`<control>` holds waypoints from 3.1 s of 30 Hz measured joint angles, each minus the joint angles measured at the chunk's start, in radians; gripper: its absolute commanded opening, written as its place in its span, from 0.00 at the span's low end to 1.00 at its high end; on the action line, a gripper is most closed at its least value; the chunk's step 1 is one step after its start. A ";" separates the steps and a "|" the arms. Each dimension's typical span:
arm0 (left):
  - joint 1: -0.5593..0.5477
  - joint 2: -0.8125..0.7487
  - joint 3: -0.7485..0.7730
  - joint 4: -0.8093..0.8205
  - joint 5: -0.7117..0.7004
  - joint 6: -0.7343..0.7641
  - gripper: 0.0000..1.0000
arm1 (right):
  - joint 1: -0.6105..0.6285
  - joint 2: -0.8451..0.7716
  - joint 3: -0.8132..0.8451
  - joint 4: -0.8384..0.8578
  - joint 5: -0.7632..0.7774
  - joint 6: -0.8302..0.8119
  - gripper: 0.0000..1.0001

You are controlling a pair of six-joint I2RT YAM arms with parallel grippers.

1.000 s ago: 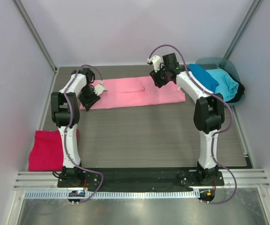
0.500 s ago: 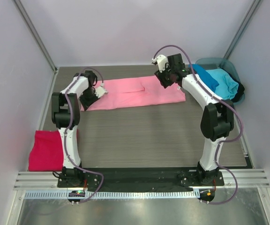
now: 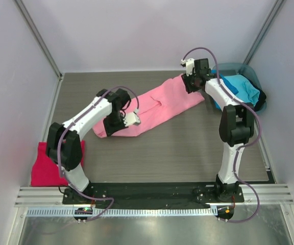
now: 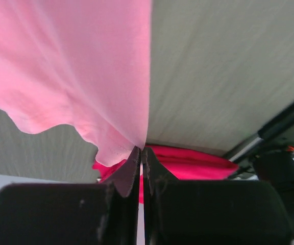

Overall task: Fold and stack the t-shirts
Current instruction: Fold the tshirt

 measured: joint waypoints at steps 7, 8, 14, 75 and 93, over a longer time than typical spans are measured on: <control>-0.230 -0.056 -0.102 -0.022 0.075 -0.109 0.01 | 0.001 0.259 0.132 0.004 0.014 0.070 0.45; -0.266 -0.056 -0.108 -0.022 0.093 -0.128 0.01 | 0.001 0.287 0.151 -0.003 0.017 0.076 0.45; -0.418 -0.056 -0.116 -0.023 0.170 -0.214 0.01 | 0.001 0.371 0.257 -0.013 0.038 0.085 0.45; -0.418 -0.058 0.500 0.055 0.082 -0.600 0.63 | 0.013 -0.060 0.068 0.298 -0.066 0.497 0.54; 0.110 -0.383 -0.414 0.401 0.412 -1.137 0.58 | 0.228 -0.669 -1.043 0.094 -0.410 1.004 0.49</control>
